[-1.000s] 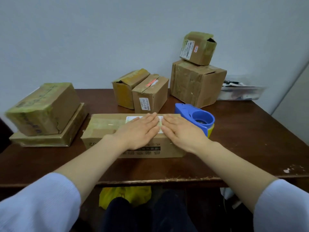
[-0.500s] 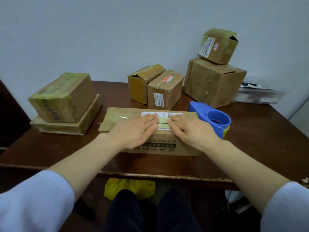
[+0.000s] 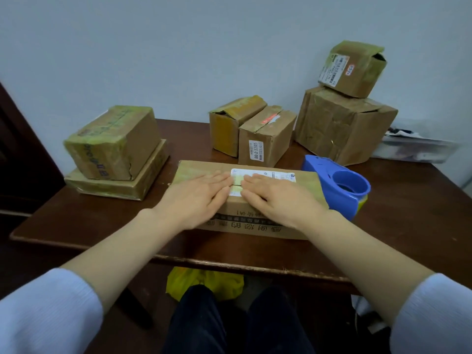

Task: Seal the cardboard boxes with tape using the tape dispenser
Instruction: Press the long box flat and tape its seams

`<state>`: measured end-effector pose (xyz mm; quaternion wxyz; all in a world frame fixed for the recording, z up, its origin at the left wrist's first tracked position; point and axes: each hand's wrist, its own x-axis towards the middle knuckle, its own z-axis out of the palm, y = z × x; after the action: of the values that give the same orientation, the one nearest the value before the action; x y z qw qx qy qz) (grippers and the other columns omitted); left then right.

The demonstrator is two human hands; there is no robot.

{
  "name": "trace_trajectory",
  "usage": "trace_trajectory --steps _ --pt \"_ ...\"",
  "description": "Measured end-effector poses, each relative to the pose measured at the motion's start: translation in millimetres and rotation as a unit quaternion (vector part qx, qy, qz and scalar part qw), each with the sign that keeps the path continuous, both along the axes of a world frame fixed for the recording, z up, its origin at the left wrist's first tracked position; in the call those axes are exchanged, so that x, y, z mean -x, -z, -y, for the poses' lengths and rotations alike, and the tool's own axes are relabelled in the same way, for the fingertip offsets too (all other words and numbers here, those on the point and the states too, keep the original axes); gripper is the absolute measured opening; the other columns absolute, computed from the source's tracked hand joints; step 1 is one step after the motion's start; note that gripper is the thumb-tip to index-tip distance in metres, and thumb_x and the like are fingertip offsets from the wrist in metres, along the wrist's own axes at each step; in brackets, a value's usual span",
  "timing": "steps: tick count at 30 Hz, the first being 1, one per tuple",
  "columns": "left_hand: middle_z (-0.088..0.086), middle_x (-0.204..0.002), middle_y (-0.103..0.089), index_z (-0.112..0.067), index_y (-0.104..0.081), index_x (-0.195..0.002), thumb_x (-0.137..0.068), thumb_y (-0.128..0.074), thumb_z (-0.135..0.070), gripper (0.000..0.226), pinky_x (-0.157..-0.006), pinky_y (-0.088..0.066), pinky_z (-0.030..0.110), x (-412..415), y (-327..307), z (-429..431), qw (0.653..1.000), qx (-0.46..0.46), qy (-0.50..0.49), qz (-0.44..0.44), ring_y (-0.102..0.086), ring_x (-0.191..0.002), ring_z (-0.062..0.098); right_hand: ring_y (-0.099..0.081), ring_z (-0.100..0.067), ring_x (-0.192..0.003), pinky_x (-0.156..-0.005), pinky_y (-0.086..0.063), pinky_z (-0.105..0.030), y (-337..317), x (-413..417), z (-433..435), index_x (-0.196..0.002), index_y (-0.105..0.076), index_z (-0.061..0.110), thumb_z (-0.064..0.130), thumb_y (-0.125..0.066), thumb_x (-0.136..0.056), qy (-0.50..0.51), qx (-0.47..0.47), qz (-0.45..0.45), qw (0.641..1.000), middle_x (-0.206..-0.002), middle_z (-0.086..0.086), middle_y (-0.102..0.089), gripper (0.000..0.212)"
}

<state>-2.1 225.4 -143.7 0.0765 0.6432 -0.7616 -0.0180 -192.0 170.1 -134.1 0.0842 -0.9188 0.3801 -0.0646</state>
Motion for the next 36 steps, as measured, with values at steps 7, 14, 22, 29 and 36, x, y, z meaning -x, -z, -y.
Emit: trace_trajectory --steps 7,14,22,29,36 --pt "-0.015 -0.151 -0.034 -0.031 -0.045 -0.141 -0.1 -0.032 -0.043 0.045 -0.11 -0.033 0.033 -43 0 -27 0.989 0.068 -0.122 -0.048 -0.034 -0.139 0.01 -0.063 -0.011 -0.102 -0.057 -0.041 -0.02 7 58 3 -0.102 -0.074 0.026 0.045 -0.026 -0.097 0.106 0.201 0.025 0.973 -0.123 0.011 -0.065 0.052" --pt "0.012 -0.139 -0.052 -0.004 -0.049 -0.137 -0.095 -0.055 -0.038 0.054 -0.105 -0.038 0.041 -21 -8 6 0.895 0.058 -0.316 -0.309 -0.047 -0.128 0.03 -0.05 -0.024 -0.11 -0.078 -0.042 -0.038 6 35 21 -0.125 -0.047 0.004 0.029 -0.04 -0.099 0.299 0.003 0.114 0.947 -0.136 -0.017 -0.047 0.037" --pt "0.009 -0.092 -0.062 -0.007 -0.065 -0.088 -0.096 -0.052 -0.038 0.034 -0.084 -0.048 0.042 -23 0 7 0.856 0.041 -0.355 -0.373 -0.059 -0.096 0.032 -0.058 -0.04 -0.103 -0.085 -0.047 -0.048 4 46 29 -0.105 -0.061 -0.006 0.018 -0.052 -0.095 0.372 -0.085 0.298 0.875 -0.105 -0.027 -0.062 0.027" --pt "0.004 -0.07 -0.058 -0.012 -0.059 -0.067 -0.096 -0.053 -0.037 0.039 -0.076 -0.048 0.039 -30 -1 11 0.849 0.077 -0.402 -0.334 -0.057 -0.079 0.029 -0.049 -0.026 -0.123 -0.102 -0.043 -0.035 3 34 41 -0.139 -0.047 0.008 0.011 -0.041 -0.101 0.375 -0.152 0.323 0.855 -0.141 -0.01 -0.048 0.039" --pt "0.001 -0.067 -0.055 -0.018 -0.061 -0.064 -0.091 -0.055 -0.05 0.043 -0.063 -0.04 0.033 -37 -1 11 0.874 0.08 -0.428 -0.218 -0.05 -0.069 0.024 -0.062 -0.021 -0.103 -0.095 -0.049 -0.038 20 38 35 -0.117 -0.066 0.006 0.027 -0.063 -0.09 0.409 -0.083 0.422 0.805 -0.112 -0.008 -0.068 0.034"
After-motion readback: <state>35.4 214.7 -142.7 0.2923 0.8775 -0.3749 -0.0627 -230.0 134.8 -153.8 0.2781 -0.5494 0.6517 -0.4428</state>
